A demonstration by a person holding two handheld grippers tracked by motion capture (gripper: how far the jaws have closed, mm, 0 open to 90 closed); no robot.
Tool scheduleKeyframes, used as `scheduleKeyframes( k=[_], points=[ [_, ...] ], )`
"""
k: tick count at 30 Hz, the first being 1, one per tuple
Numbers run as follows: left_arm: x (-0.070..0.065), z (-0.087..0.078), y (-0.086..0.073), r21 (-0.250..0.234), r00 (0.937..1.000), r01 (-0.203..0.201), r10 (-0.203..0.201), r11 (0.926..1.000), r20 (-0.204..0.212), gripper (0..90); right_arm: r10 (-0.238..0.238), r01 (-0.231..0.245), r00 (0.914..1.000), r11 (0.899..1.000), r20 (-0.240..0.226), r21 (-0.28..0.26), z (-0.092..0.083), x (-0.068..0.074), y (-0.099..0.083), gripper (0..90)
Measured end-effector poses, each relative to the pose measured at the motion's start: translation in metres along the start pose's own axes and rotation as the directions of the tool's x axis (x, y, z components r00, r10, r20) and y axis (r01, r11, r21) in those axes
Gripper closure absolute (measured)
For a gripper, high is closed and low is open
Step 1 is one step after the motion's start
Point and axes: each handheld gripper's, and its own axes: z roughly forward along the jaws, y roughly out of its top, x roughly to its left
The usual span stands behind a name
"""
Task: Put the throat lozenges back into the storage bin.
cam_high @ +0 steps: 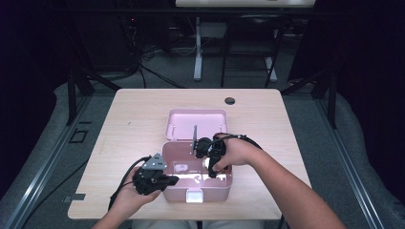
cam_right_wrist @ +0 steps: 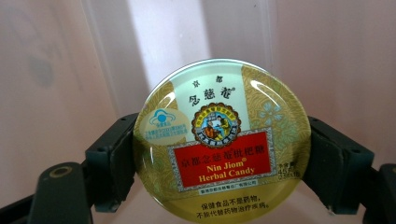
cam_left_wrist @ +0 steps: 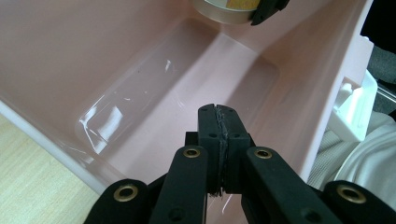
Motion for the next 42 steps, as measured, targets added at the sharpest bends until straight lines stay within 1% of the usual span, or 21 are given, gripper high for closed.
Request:
scheduleKeyframes(
  k=[5, 7, 8, 9, 11, 16, 22, 33, 39, 42],
  points=[
    [0.0, 0.0, 0.0, 0.0, 1.0, 0.0, 0.0, 1.0, 0.0, 89.3, -0.011, 0.011, 0.9999, 1.0, -0.004, -0.005, 0.007, 0.0, -0.001, 20.0],
    [0.0, 0.0, 0.0, 0.0, 1.0, 0.0, 0.0, 1.0, 0.001, 89.3, -0.014, 0.014, 0.9999, 1.0, -0.003, 0.001, 0.008, 0.0, -0.001, 20.0],
    [0.0, 0.0, 0.0, 0.0, 1.0, 0.0, 0.0, 1.0, 0.001, 89.4, -0.019, 0.019, 0.9998, 1.0, 0.0, 0.018, 0.011, 0.0, 0.0, 20.0],
    [0.0, 0.0, 0.0, 0.0, 1.0, 0.0, 0.0, 1.0, 0.002, 89.3, -0.021, 0.021, 0.9998, 1.0, 0.0, 0.022, 0.013, 0.001, 0.0, 20.0],
    [0.0, 0.0, 0.0, -0.001, 1.0, 0.0, 0.0, 1.0, 0.001, 89.4, -0.03, 0.03, 0.9995, 0.999, -0.002, 0.017, 0.015, 0.0, 0.0, 20.0],
    [0.0, 0.0, 0.0, -0.001, 1.0, 0.002, -0.002, 1.0, 0.003, 89.4, -0.034, 0.034, 0.9994, 0.999, -0.006, 0.024, 0.022, 0.0, -0.002, 20.0],
    [0.0, 0.0, 0.0, -0.002, 1.0, 0.003, -0.003, 1.0, 0.003, 89.4, -0.04, 0.04, 0.9989, 0.999, -0.023, 0.022, 0.027, 0.001, -0.002, 20.0],
    [0.0, 0.0, 0.0, -0.003, 1.0, 0.004, -0.004, 1.0, 0.005, 89.4, -0.056, 0.056, 0.9982, 0.998, -0.022, 0.016, 0.029, 0.002, -0.003, 20.0],
    [0.001, 0.0, 0.0, -0.004, 1.0, 0.007, -0.007, 1.0, 0.007, 89.5, -0.074, 0.074, 0.9969, 0.997, -0.025, 0.006, 0.031, 0.002, -0.004, 20.0],
    [0.001, 0.0, 0.0, -0.008, 0.9999, 0.011, -0.011, 0.9999, 0.011, 89.5, -0.075, 0.075, 0.9965, 0.997, -0.036, 0.002, 0.033, 0.002, -0.005, 20.0]
  ],
)
